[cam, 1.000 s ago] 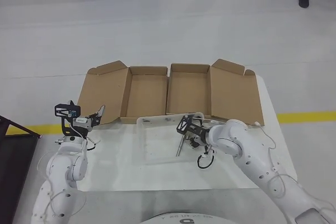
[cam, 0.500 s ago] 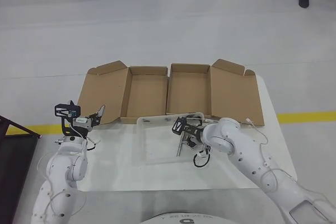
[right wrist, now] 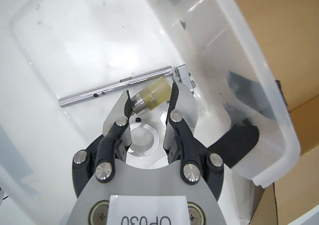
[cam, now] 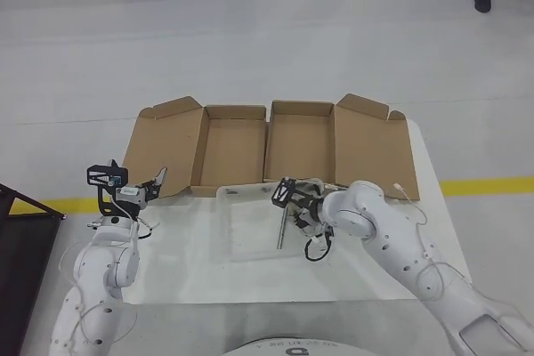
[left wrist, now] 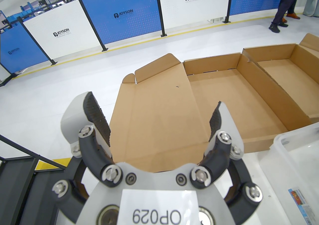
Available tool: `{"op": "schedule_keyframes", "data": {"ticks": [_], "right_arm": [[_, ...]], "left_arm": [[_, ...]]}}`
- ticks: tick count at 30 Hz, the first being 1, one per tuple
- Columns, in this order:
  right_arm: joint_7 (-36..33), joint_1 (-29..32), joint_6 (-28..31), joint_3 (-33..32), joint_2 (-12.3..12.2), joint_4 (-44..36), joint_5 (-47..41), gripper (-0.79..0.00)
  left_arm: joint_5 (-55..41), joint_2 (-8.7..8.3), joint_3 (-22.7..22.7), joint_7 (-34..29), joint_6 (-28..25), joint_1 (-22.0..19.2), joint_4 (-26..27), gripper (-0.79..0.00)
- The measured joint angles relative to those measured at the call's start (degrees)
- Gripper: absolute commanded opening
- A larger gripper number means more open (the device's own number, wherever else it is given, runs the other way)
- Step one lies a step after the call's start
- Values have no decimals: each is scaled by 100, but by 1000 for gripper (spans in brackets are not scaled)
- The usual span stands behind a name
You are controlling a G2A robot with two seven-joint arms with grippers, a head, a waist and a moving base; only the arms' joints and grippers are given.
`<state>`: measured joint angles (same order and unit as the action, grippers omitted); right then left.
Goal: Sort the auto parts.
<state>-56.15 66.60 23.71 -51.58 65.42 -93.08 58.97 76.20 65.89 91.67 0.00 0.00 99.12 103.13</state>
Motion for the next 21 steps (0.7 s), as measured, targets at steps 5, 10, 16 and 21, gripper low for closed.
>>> {"op": "schedule_keyframes", "data": {"ticks": [5,10,16,21], "right_arm": [[72,213,232,-377,-93,-319,-477,-785],[166,351,427,-696,-155,-360,-1208,-785],[215,298,781,-1039,-180,69,-2984,-785],[-321,87,1236,-1276,-212,695,-5332,-785]], "left_arm": [[0,0,0,0,0,0,0,0],[0,0,0,0,0,0,0,0],[0,0,0,0,0,0,0,0],[0,0,0,0,0,0,0,0]]}}
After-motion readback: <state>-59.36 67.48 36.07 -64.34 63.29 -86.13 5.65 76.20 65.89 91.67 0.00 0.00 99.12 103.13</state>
